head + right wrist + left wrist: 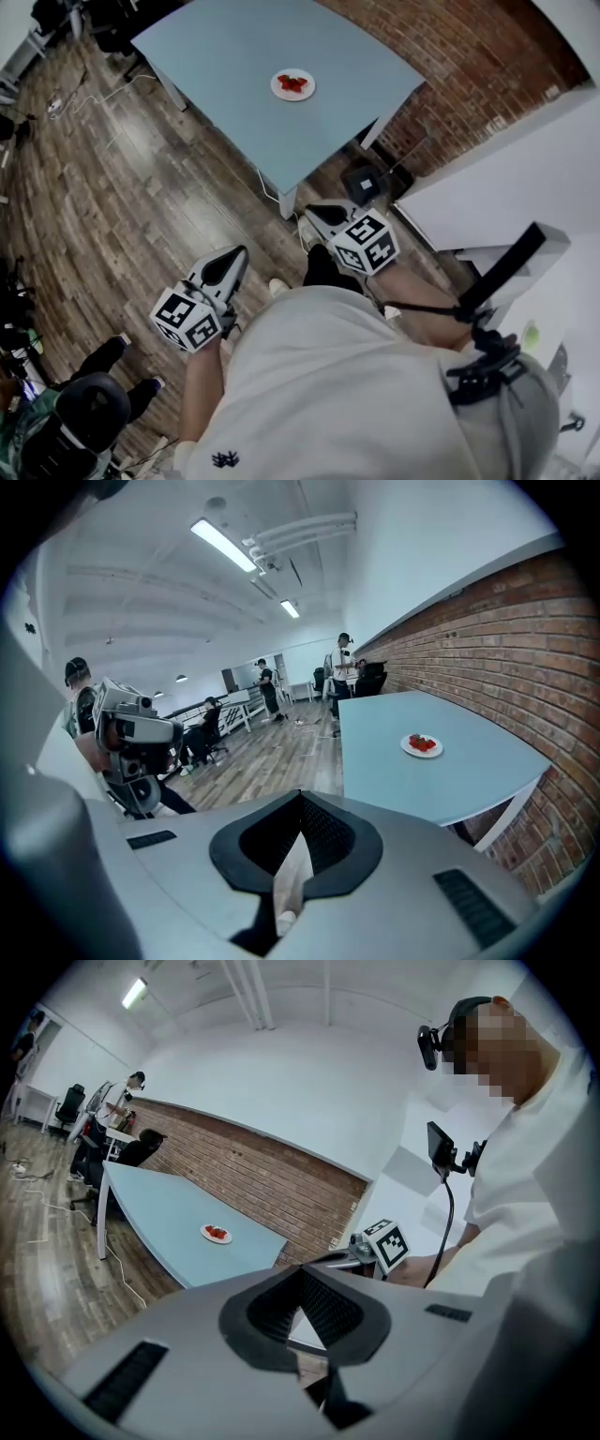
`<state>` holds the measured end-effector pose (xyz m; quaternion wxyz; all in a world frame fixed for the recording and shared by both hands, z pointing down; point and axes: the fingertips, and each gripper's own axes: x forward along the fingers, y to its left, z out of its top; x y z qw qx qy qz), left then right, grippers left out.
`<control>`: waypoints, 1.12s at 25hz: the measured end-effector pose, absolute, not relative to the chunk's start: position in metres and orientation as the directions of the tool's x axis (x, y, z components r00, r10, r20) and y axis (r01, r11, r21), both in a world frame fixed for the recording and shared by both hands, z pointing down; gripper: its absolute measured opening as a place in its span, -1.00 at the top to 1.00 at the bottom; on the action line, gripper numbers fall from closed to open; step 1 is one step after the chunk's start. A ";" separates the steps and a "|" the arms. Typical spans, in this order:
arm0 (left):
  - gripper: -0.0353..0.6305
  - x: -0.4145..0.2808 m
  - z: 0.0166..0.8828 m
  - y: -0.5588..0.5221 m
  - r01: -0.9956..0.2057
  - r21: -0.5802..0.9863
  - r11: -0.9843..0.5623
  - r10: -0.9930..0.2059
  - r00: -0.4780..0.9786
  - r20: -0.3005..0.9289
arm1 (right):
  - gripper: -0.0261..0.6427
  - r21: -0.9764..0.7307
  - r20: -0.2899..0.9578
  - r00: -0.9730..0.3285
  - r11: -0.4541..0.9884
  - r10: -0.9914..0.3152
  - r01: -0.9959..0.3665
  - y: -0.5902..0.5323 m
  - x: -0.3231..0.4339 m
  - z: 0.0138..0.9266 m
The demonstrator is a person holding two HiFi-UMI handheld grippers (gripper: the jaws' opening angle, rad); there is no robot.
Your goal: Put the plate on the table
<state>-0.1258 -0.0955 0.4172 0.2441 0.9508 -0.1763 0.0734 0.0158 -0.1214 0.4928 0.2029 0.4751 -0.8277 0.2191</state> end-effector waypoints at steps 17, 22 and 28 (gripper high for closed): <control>0.89 -0.149 0.420 -0.090 -0.398 0.424 -0.814 -0.330 0.916 0.227 | 0.90 -0.099 0.518 -0.534 0.574 -0.668 -0.813 -0.115 -0.033 0.469; 0.89 -0.150 0.421 -0.088 -0.398 0.422 -0.815 -0.333 0.917 0.220 | 0.90 -0.104 0.514 -0.545 0.583 -0.662 -0.806 -0.115 -0.037 0.466; 0.89 -0.153 0.422 -0.088 -0.402 0.426 -0.811 -0.332 0.914 0.231 | 0.90 -0.100 0.532 -0.543 0.589 -0.650 -0.802 -0.112 -0.039 0.472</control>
